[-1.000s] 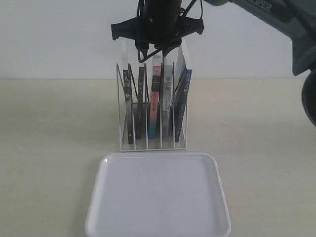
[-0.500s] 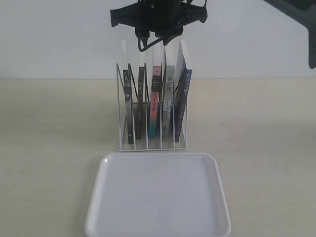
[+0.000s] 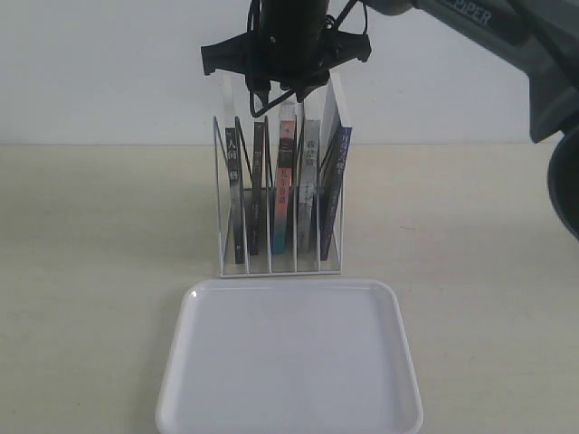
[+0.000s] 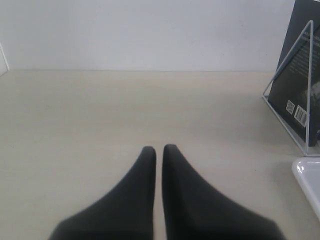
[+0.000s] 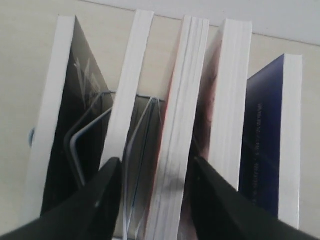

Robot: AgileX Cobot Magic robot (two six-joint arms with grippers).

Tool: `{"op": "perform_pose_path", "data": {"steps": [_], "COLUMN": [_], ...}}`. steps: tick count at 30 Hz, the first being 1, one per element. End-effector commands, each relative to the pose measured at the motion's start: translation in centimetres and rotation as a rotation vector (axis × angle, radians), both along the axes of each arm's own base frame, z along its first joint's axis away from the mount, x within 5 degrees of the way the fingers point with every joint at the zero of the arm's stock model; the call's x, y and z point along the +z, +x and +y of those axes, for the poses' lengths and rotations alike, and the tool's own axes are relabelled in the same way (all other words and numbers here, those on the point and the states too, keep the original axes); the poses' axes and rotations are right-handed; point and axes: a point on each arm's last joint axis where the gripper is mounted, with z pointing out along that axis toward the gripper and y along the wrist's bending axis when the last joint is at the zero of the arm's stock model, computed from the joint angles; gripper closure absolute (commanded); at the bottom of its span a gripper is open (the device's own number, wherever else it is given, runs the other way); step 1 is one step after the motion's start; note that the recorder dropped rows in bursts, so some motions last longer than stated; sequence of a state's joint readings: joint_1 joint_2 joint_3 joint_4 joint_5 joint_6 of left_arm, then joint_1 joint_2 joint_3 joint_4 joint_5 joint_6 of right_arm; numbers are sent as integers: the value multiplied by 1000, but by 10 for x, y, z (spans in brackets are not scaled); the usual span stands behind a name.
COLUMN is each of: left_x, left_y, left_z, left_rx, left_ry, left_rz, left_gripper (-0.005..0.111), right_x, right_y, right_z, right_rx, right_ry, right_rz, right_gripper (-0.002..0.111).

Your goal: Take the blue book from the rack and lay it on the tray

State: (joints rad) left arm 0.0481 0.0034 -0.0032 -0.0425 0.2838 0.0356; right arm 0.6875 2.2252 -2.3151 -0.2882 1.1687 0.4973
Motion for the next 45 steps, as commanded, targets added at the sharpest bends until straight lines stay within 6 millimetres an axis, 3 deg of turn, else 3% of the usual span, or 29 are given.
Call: {"op": "perform_pose_path", "data": {"steps": [1,19,24,26,29,31,35,40,45], "left_x": [0,0,0,0,0,0,0,0,0], "left_y": [0,0,0,0,0,0,0,0,0], "left_z": [0,0,0,0,0,0,0,0,0], "left_rx": [1,1,1,1,1,1,1,1,1], "left_ry": [-1,-1,-1,-1,-1,-1,-1,-1,-1], "left_rz": [-8,-8,-8,-6,-6,-6,-7,-7,-7], "left_gripper": [103,103,103,103,103,103,103,103,103], "right_x": [3,0,-1,-1,-1,-1,-1,-20,-23], "right_y": [1,2,2,2,2,2,2,7,8], "right_z": [-2,-6,-5,-5,-5,-5,-5,1,1], "right_rx": [2,-12,-8,-8,-8,-6,-6,-2,-2], "right_ry": [-10,-25,-25,-23,-25,-25,-25,-35,-35], "right_rz": [-16,8,12,13,15,13,13,47,49], "right_gripper": [67,67,98,93,72,66,70,70,70]}}
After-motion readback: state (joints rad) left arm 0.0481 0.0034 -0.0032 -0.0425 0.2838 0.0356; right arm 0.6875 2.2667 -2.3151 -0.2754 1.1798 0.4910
